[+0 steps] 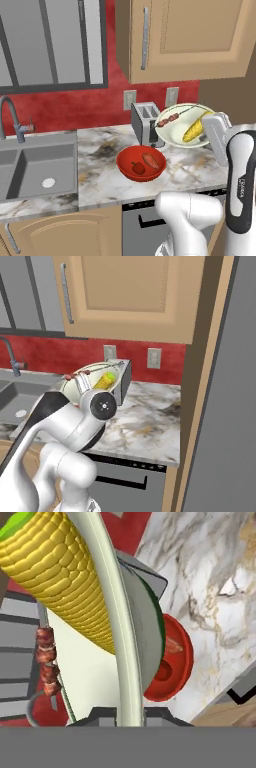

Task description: Place the bowl containing the corn and kebab skewer in the microwave. Close the microwave door and press the start button to microwave the meal.

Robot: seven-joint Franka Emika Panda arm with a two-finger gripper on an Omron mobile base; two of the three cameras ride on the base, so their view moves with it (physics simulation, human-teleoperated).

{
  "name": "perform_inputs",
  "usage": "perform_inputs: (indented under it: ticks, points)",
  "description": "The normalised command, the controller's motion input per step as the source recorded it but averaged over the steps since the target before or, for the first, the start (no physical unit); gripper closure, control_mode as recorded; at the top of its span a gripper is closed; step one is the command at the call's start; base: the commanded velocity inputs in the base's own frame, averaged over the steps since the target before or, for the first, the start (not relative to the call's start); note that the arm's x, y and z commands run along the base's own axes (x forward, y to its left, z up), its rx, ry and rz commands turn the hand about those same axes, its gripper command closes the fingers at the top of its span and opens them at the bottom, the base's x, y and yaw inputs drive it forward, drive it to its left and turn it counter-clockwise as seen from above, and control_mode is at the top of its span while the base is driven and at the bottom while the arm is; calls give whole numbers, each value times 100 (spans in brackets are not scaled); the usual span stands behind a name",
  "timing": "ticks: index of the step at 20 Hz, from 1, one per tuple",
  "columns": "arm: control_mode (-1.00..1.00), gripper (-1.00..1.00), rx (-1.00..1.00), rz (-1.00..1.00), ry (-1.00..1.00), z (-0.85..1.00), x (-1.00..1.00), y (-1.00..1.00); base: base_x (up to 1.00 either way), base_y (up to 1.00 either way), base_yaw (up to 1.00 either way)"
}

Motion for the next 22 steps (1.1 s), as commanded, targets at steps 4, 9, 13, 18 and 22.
perform_inputs:
  ticks: [4,9,13,18,22]
  points:
    - [-100,100,14,0,0,1,-41,62,0,0,0]
    - [-100,100,7,0,0,15,-39,54,0,0,0]
    - [-100,100,0,0,0,21,-36,-4,0,0,0]
    - [-100,100,0,-1,0,3,-9,-6,0,0,0]
    - [-100,100,0,0,0,0,1,0,0,0,0]
